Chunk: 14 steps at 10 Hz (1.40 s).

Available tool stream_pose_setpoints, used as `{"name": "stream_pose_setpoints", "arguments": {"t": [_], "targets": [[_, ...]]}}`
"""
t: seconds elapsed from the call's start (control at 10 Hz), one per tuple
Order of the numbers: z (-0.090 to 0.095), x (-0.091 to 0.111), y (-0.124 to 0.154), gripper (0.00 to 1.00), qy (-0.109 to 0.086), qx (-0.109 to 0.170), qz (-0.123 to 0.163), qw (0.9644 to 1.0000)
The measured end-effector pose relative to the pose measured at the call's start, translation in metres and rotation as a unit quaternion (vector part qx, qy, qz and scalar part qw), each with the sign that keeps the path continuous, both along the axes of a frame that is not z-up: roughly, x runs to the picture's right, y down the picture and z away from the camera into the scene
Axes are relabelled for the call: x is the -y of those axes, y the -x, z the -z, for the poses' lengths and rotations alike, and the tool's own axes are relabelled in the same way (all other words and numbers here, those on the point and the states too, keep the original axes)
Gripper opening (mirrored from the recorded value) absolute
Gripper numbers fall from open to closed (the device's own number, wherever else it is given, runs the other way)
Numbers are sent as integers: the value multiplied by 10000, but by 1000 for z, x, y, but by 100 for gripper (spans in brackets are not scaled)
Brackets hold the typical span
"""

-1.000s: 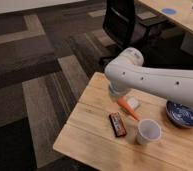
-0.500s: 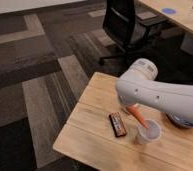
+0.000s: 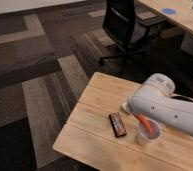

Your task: Place the pepper in the ceramic cup

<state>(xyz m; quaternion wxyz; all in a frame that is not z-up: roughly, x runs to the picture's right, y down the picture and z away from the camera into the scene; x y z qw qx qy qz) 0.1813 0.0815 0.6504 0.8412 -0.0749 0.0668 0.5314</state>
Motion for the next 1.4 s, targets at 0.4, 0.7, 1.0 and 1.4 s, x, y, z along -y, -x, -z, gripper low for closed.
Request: {"name": "stream_pose_setpoints", "arguments": {"t": [0.4, 0.7, 1.0, 1.4], "targets": [[6, -16, -10, 0, -122, 70, -98, 9999], [11, -24, -15, 7, -99, 6, -159, 9998], [11, -24, -15, 56, -99, 4, -161, 9998], [11, -24, -15, 80, -99, 4, -164, 9998]]}}
